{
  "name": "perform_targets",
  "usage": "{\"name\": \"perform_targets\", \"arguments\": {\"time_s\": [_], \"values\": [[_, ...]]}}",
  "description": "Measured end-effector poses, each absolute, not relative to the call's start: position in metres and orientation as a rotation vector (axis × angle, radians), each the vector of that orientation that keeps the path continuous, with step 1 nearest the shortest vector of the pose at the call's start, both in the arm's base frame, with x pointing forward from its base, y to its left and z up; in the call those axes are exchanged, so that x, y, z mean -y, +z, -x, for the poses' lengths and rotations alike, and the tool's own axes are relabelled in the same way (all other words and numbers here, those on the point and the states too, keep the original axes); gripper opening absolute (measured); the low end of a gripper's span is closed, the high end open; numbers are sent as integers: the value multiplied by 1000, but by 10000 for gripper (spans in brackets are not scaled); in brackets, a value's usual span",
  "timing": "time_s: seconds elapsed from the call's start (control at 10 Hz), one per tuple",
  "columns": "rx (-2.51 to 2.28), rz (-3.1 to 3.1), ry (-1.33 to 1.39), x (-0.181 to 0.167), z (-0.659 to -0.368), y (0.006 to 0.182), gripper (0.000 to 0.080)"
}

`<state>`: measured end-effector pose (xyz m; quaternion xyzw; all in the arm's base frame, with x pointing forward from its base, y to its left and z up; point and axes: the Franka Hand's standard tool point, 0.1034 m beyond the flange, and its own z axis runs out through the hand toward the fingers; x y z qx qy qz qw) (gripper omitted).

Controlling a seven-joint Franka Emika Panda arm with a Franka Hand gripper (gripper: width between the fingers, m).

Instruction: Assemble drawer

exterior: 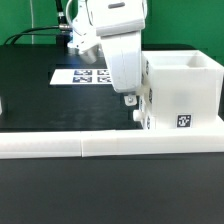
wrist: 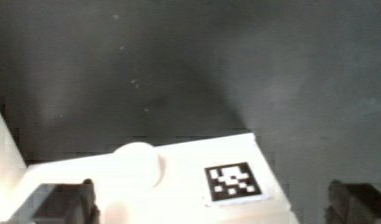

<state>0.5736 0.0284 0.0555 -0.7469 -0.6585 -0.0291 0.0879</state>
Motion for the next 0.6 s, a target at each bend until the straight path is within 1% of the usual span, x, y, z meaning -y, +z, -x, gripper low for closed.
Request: {"name": "perform_targets", "arguments": {"time_s": [0.2,0.4,0.6], "values": [[1938,2244,-73,-15,-565,56,649],[1911,2277,-62,6,-545,60,649],[1886,2319,-74,10,-540,61,649]]}}
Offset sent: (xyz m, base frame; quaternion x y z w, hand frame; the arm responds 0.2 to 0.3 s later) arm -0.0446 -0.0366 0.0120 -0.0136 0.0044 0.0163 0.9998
